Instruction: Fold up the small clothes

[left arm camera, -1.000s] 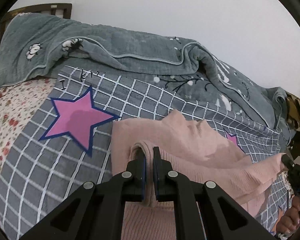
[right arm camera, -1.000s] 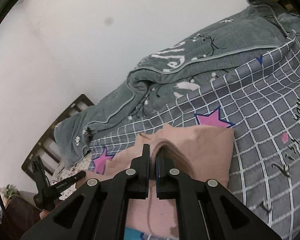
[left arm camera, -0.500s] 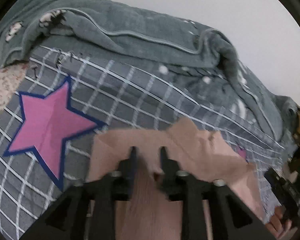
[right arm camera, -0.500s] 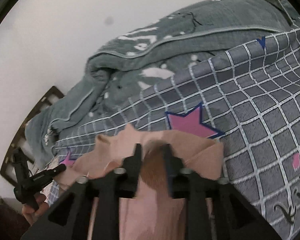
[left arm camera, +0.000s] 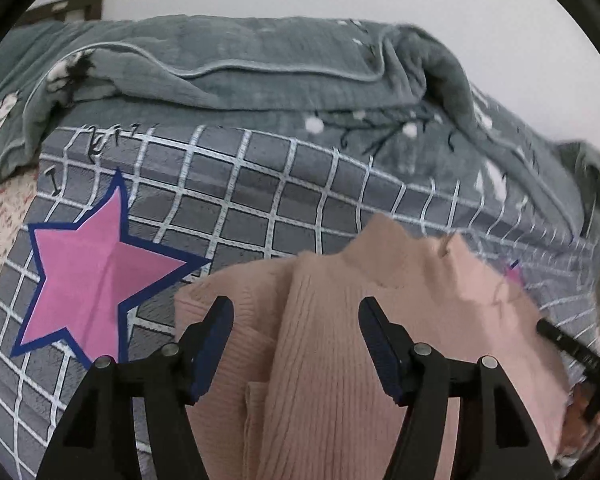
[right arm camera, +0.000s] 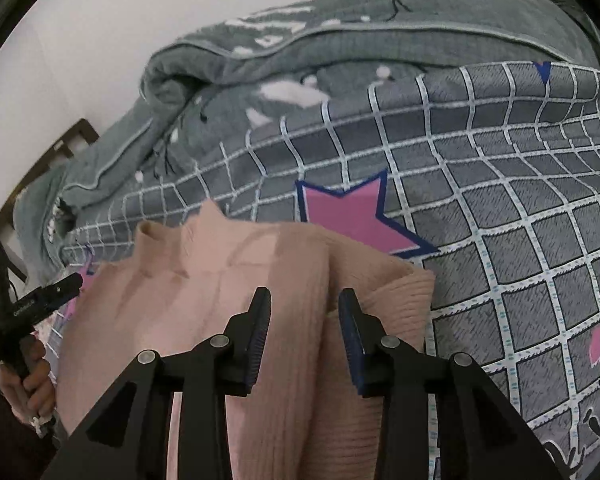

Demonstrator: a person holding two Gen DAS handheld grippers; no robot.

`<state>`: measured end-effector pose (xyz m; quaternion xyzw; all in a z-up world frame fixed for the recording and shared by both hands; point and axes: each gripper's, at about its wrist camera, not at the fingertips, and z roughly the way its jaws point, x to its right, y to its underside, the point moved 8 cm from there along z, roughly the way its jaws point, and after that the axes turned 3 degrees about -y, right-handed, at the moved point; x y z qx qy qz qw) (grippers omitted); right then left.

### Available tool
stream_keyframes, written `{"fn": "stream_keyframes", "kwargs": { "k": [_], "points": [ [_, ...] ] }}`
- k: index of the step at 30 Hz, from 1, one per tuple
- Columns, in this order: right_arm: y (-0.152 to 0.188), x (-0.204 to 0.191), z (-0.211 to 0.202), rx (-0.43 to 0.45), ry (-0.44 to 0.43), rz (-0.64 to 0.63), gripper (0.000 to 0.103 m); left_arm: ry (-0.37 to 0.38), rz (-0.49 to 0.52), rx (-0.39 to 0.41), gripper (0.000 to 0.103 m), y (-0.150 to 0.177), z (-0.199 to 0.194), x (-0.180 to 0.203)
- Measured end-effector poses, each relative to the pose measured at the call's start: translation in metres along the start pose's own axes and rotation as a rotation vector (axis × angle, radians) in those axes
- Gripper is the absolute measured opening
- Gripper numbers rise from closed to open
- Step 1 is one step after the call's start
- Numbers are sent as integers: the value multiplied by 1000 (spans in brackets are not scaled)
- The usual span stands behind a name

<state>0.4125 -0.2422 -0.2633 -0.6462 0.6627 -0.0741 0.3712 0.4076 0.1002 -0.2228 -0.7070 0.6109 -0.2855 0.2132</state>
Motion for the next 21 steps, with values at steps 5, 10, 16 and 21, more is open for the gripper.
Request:
{"fn": "stream_keyframes", "kwargs": {
  "k": [5, 10, 16, 21],
  "points": [
    [3, -7, 13, -34, 29, -71, 6, -18, 6, -16, 8, 5, 12, -2],
    [-17, -16, -15, 125, -21, -96, 5, 48, -92, 65, 7, -9, -4, -17],
    [-6, -1, 24, -15, 62, -63, 5, -23, -79, -32, 10, 7, 20, -23],
    [-9, 2, 13, 5, 41, -36, 13, 10, -55, -41, 27, 6, 15, -17]
  ]
}}
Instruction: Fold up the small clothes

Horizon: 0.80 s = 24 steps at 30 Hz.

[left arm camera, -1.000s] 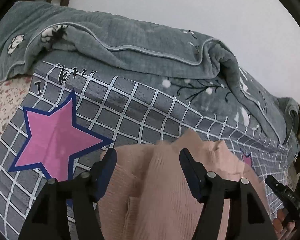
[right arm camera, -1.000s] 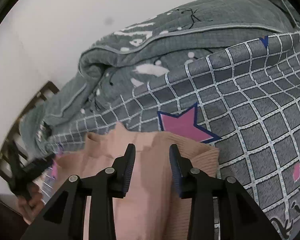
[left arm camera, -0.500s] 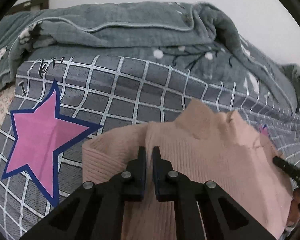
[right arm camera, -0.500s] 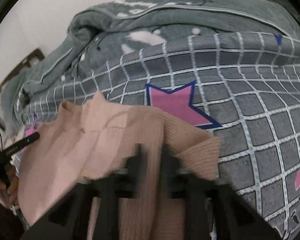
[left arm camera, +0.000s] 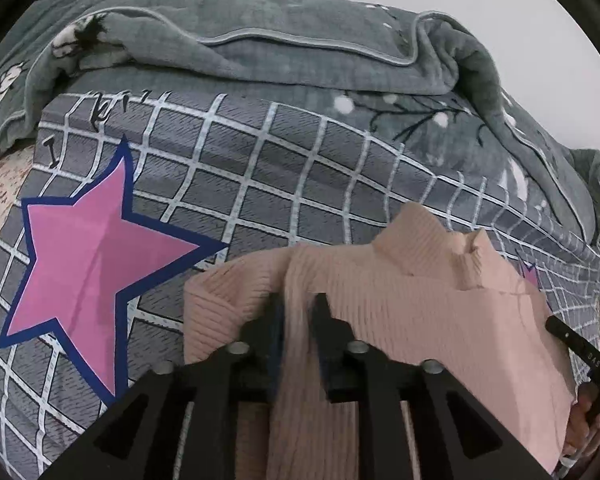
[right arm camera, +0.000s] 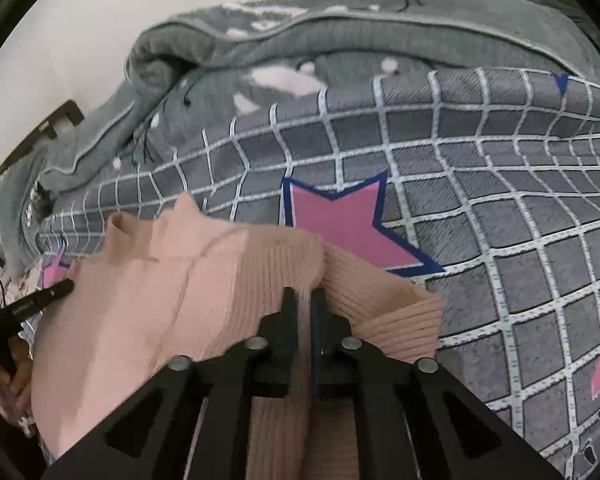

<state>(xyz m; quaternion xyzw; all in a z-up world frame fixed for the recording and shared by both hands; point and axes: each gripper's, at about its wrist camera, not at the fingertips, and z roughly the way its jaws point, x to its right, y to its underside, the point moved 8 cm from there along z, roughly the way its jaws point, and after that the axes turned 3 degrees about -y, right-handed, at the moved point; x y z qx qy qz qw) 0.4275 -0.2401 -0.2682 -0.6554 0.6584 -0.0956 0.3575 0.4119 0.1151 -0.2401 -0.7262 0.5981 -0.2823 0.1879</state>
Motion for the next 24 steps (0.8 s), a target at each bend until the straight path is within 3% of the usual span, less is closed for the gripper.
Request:
{"fn": "stream_keyframes", "kwargs": {
  "k": [2, 3, 5, 9, 16, 19, 24],
  "points": [
    [0, 0, -11, 10, -12, -2, 15, 0, 16, 21, 40, 0, -8, 3],
    [0, -1, -18, 19, -11, -8, 20, -5, 28, 37, 54, 1, -15, 4],
    [-2, -4, -40, 55, 3, -28, 31, -3, 48, 69, 66, 0, -28, 7],
    [4, -12, -82, 92, 19, -80, 48, -23, 42, 87, 67, 14, -57, -3],
    [76, -20, -121, 26, -35, -95, 50, 35, -15, 38, 67, 72, -93, -28],
    [107, -20, -120, -30, -53, -66, 50, 55, -23, 15, 67, 100, -106, -35],
    [137, -12, -118, -52, -57, -4, 50, 84, -44, -29, 67, 129, -104, -40]
  ]
}}
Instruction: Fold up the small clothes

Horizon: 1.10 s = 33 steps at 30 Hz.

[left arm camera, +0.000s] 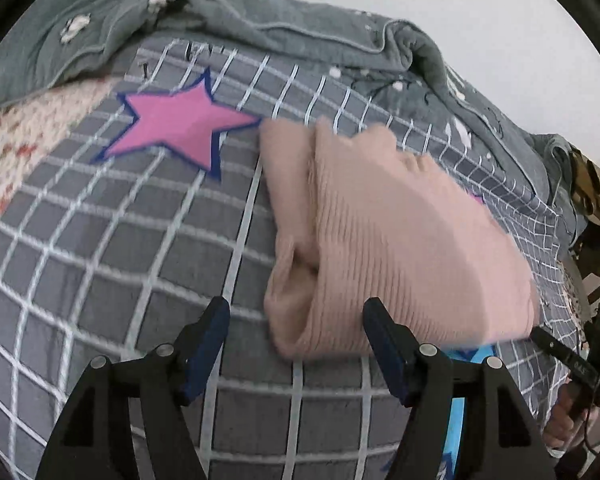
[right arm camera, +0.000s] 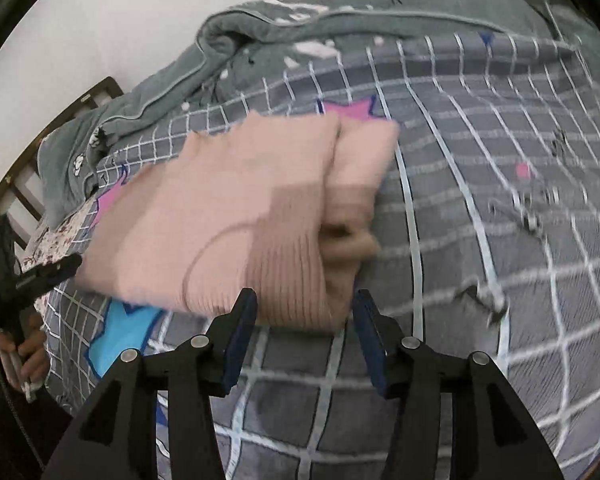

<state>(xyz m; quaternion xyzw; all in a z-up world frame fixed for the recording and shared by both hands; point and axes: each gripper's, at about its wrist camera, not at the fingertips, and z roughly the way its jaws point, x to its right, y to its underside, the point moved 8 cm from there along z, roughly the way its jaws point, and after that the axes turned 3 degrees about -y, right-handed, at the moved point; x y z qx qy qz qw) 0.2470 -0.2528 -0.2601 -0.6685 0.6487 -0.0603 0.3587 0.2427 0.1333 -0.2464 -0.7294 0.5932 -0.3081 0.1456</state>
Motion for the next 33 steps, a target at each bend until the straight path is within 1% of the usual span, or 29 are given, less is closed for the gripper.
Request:
{"fn": "stream_keyframes", "kwargs": {
  "k": [3, 8, 10, 11, 12, 13, 15, 18, 19, 20, 21, 22, 23, 24, 27, 31, 33],
  "points": [
    [2, 4, 1, 16, -13, 24, 50, 6, 11, 27, 67, 1, 0, 1],
    [-7, 9, 13, 27, -19, 62, 50, 37, -24, 20, 66, -6, 14, 3],
    [-9, 9, 17, 35, -15, 62, 49, 34, -29, 26, 58, -8, 18, 4],
    [-11, 10, 20, 42, -11, 62, 49, 33, -26, 29, 51, -9, 20, 5],
    [-12, 10, 21, 45, -8, 61, 49, 38, -25, 27, 45, -9, 22, 7],
    [-13, 10, 23, 46, -4, 59, 49, 44, -28, 23, 43, -9, 23, 8],
    [-17, 10, 26, 48, -6, 60, 49, 68, -42, 11, 30, -10, 26, 10],
    [-21, 14, 29, 47, -37, 99, 48, 94, -83, 0, 21, -10, 28, 11],
    [-22, 17, 29, 45, -45, 120, 47, 95, -92, 0, 19, -10, 28, 12],
    [-23, 18, 30, 42, -47, 128, 42, 95, -96, 3, 17, -11, 27, 12],
    [-23, 18, 30, 37, -54, 131, 34, 89, -95, 6, 16, -11, 26, 14],
    [-23, 18, 32, 27, -84, 139, 27, 82, -90, 7, 15, -12, 25, 15],
    [-22, 18, 32, 18, -117, 158, 17, 75, -85, 11, 14, -12, 23, 16],
    [-22, 19, 31, 17, -139, 185, 14, 69, -82, 17, 13, -12, 20, 17],
    [-24, 20, 18, 39, -183, 216, 12, 64, -73, 33, 12, -12, 7, 20],
    [-19, 12, 0, 61, -177, 187, 10, 61, -66, 31, 12, -6, -3, 23],
    [-16, 12, -7, 65, -176, 183, 10, 63, -65, 25, 12, 2, -8, 26]
  ]
}}
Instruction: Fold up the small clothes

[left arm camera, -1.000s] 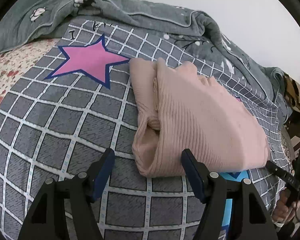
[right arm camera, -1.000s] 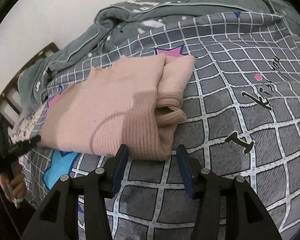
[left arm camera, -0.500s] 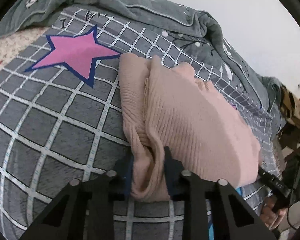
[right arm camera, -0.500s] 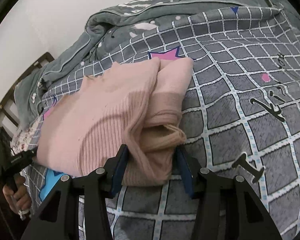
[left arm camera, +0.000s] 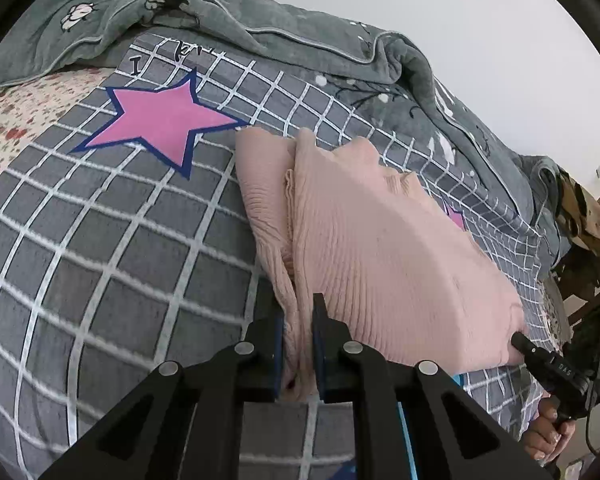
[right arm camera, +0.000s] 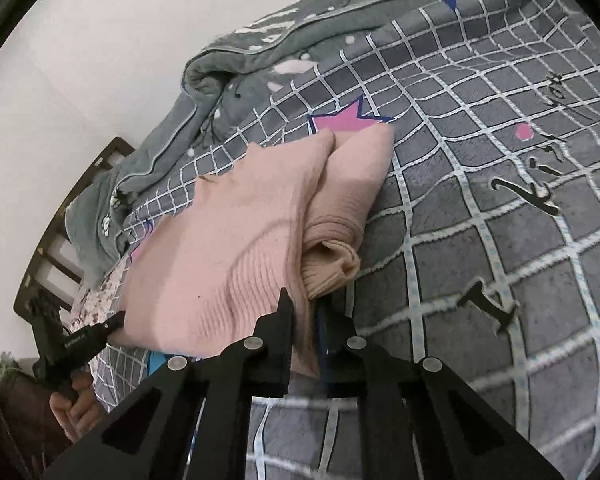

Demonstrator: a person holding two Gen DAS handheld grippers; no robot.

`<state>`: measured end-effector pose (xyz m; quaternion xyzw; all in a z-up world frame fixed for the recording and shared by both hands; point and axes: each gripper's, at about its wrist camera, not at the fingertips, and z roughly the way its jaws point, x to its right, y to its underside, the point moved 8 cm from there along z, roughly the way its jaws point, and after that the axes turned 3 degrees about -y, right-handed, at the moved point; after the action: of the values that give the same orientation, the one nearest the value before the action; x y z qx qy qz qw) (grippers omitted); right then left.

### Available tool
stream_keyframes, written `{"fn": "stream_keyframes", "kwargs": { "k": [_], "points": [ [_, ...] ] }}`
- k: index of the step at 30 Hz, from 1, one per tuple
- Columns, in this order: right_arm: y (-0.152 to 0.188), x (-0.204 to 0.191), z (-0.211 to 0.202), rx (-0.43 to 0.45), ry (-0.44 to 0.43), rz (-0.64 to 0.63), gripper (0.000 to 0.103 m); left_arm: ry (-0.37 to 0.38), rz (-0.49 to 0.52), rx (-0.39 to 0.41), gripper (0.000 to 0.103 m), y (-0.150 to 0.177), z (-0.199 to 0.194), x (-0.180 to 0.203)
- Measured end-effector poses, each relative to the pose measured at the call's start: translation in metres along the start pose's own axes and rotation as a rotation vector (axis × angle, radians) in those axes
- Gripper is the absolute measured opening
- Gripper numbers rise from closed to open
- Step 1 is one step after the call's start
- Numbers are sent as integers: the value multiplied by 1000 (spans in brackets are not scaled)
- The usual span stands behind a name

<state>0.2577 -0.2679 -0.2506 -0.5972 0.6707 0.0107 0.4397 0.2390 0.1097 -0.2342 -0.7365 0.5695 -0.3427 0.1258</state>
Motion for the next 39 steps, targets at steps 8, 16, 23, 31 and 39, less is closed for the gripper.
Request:
{"fn": "stream_keyframes", "kwargs": {
  "k": [8, 16, 23, 31, 39],
  "points": [
    [19, 6, -41, 3, 11, -15, 10, 42, -9, -19, 12, 39, -27, 11],
    [44, 12, -69, -30, 79, -79, 11, -2, -12, -41, 17, 63, -34, 10],
    [33, 19, -93, 28, 138, -114, 12, -13, -33, -53, 53, 59, -33, 2],
    [23, -24, -74, 81, 140, -270, 12, -14, -6, -34, 61, 35, -25, 9],
    [44, -87, -20, 90, 118, -377, 12, -43, 0, -65, 62, 19, 8, 9]
  ]
}}
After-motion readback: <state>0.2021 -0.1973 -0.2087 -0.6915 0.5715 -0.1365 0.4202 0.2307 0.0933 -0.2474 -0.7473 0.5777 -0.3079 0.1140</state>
